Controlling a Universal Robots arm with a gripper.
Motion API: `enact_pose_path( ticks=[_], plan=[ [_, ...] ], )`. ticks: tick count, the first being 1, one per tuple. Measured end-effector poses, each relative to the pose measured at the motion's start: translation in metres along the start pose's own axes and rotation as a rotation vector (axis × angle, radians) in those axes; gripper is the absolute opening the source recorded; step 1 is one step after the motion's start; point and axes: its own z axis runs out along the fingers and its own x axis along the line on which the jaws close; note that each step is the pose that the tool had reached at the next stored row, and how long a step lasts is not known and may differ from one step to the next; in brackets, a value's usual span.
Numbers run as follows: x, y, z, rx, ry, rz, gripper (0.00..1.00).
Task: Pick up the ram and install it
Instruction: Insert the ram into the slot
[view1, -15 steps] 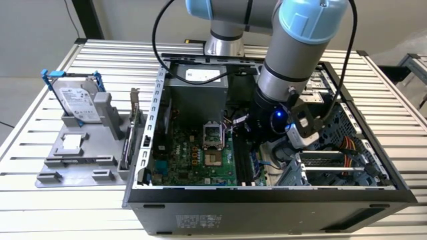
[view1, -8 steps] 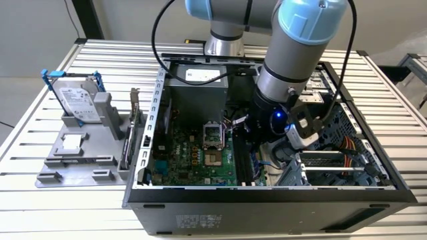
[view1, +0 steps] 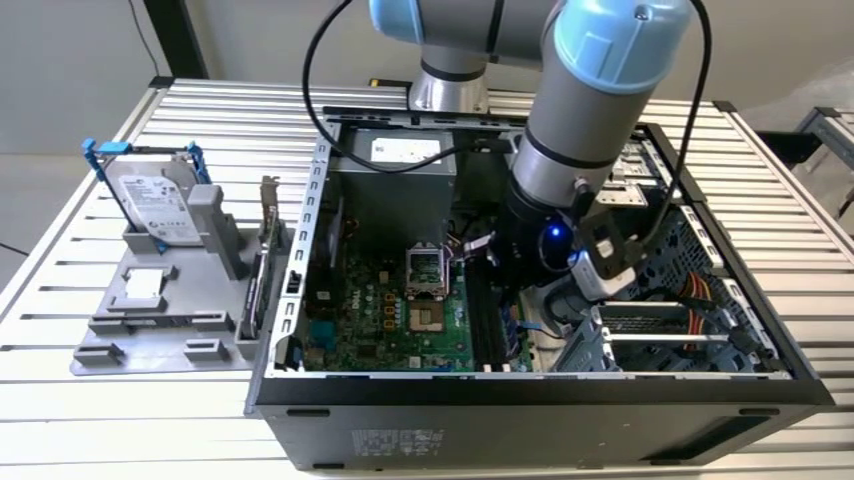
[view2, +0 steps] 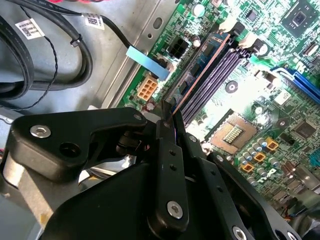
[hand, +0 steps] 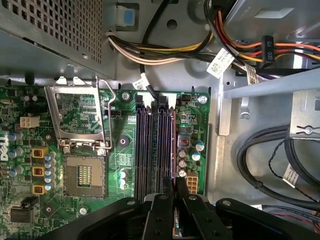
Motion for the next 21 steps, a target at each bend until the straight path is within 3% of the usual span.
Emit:
enact_pose_path(
  ticks=[21],
  plan=[
    [0.0000,0.0007,0.0026,0.0033,0.0010,0.001,0.00]
  ],
)
